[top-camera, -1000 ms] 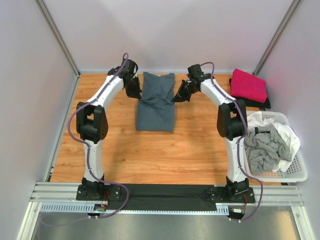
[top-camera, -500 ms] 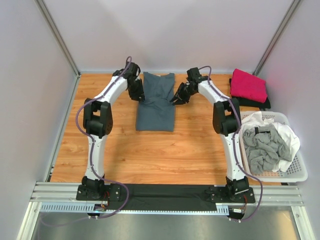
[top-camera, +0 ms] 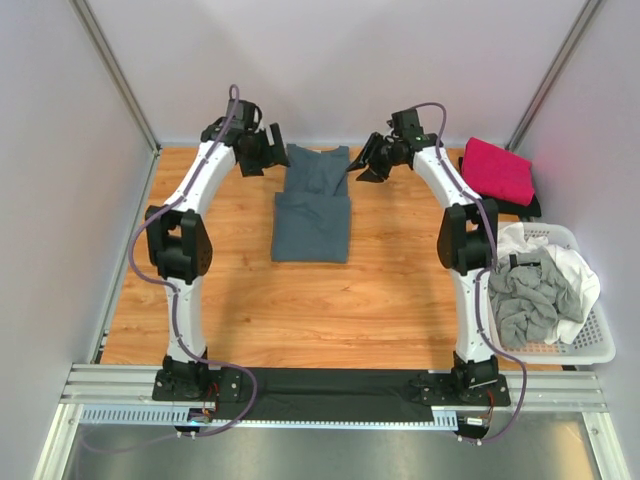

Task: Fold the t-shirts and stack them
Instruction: Fold the tshirt

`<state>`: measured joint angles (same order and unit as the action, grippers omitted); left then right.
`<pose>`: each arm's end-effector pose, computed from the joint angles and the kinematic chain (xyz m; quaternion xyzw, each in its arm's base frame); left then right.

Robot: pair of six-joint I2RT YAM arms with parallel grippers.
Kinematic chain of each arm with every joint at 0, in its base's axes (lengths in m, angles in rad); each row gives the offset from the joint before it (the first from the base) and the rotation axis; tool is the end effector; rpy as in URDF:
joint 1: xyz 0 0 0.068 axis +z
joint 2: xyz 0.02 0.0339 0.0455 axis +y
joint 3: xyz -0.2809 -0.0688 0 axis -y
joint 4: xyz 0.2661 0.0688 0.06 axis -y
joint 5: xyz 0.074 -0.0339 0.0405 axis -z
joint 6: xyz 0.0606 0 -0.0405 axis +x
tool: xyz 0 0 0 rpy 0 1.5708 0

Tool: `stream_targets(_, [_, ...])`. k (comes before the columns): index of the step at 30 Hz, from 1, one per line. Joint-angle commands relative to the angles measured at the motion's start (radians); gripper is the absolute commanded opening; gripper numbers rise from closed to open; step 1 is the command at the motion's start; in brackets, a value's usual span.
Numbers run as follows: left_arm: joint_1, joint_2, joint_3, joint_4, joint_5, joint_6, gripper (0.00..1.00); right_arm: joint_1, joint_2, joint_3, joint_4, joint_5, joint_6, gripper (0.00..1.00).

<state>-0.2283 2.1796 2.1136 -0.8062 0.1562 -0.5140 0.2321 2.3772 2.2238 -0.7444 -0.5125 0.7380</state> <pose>0.5202 -0.1305 0.2837 -0.1069 0.9310 -0.1921 0.2914 0.5517 0.1609 0.2274 0.1475 0.9050 0.3606 0.1710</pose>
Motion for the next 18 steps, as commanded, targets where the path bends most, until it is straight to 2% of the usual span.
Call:
stream_targets(1, [0.001, -0.144, -0.097, 0.129, 0.144, -0.024, 0.83, 0.022, -0.145, -0.1, 0.098, 0.002, -0.025, 0.4])
stream_targets(2, [0.001, -0.152, -0.131, 0.197, 0.176, -0.046, 0.73, 0.03, -0.173, -0.166, 0.118, 0.006, -0.026, 0.26])
stream_targets(3, [0.0, -0.155, -0.168, 0.241, 0.228, -0.084, 0.63, 0.045, -0.18, -0.197, 0.157, 0.006, -0.029, 0.2])
stream_targets(4, [0.0, -0.158, -0.249, 0.287, 0.247, -0.109, 0.51, 0.053, -0.185, -0.219, 0.177, 0.003, -0.031, 0.1])
stream_targets(5, [0.001, -0.156, -0.285, 0.376, 0.282, -0.136, 0.29, 0.059, -0.184, -0.252, 0.21, 0.002, -0.032, 0.05])
stream_targets(8, [0.0, -0.132, -0.38, 0.51, 0.318, -0.208, 0.05, 0.082, -0.148, -0.268, 0.247, 0.006, -0.04, 0.0])
stream_targets(10, [0.0, -0.112, -0.437, 0.571, 0.324, -0.239, 0.03, 0.085, -0.116, -0.262, 0.261, 0.029, -0.054, 0.0])
stream_targets(14, [0.0, -0.049, -0.454, 0.665, 0.31, -0.265, 0.0, 0.087, -0.076, -0.257, 0.272, 0.092, -0.097, 0.0])
stream_targets(18, [0.0, 0.031, -0.434, 0.665, 0.27, -0.287, 0.0, 0.084, -0.026, -0.248, 0.266, 0.147, -0.132, 0.0])
